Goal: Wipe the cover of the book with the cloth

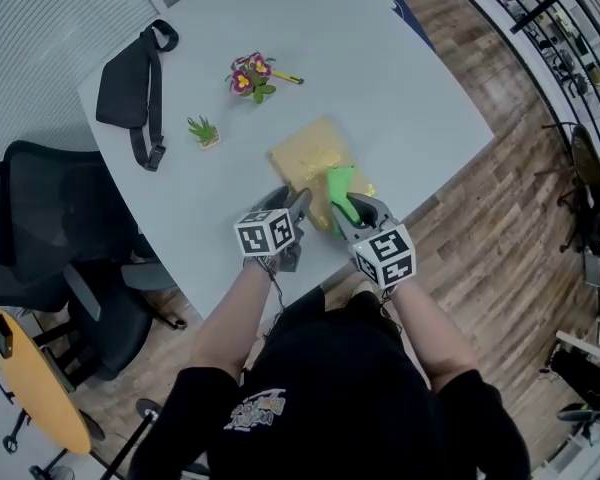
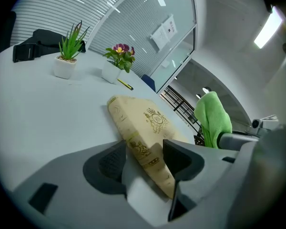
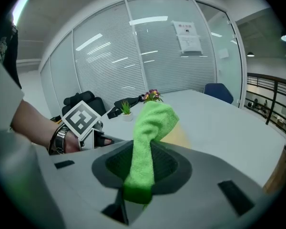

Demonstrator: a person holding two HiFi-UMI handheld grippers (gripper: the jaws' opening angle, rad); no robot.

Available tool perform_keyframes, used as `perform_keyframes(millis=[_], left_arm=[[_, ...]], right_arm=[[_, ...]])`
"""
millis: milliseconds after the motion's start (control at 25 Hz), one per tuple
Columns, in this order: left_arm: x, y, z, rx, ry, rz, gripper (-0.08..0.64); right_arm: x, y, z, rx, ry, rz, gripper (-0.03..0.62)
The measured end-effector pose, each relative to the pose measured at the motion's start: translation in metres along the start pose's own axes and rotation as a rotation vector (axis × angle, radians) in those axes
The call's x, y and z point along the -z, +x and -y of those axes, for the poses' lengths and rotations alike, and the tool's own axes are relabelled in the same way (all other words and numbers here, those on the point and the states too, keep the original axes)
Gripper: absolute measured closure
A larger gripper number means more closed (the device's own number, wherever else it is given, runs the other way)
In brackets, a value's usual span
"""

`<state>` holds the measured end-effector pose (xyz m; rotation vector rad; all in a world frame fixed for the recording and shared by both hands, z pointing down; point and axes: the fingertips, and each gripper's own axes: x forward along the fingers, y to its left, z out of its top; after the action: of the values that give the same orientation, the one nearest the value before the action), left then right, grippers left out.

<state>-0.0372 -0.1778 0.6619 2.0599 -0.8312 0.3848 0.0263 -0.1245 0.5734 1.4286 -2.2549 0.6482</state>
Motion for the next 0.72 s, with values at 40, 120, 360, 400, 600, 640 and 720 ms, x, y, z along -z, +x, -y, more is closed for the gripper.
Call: perform_keyframes(millis=[40,120,360,400,600,640,720], left_arm=[[0.0,0.0,0.0,0.001,-0.002,0.002,0.328],[0.0,-0.001,0.001,0.002,0.003,0.002,0.328],[0.0,0.001,0.0,0.005,0.004,-0.003,0.328],[0.0,0.0,-0.001,0.005,0.0,-0.004,0.328],[0.0,0.0,0.0,0.003,-0.007,-0.013,0.328],[0.0,0.0,0.0,0.001,-0.003,-0.012,0.328],[-0.001,0.0,0.001,-0.001,0.006,-0.007,0.328]], right_arm=[[0.003,0.003,-0.003,-0.004,-0.009,-0.012,0.494],[0.01,0.007,-0.009,-0.01,-0.026,-0.035,0.494],[0.032,0.023,-0.022,-0.026,-0.142,-0.111,0.494],[0.035,0.025,-0.024,-0.035,-0.164,-0.122,0.494],[0.054,0.03,-0.037,-0.1,-0.29,-0.192,0.494],[0.055,0.031,-0.038,-0.114,-0.31,-0.197,0.494],[0.056,0.033,-0.039,-0.143,-0.337,-0.2,0.494]])
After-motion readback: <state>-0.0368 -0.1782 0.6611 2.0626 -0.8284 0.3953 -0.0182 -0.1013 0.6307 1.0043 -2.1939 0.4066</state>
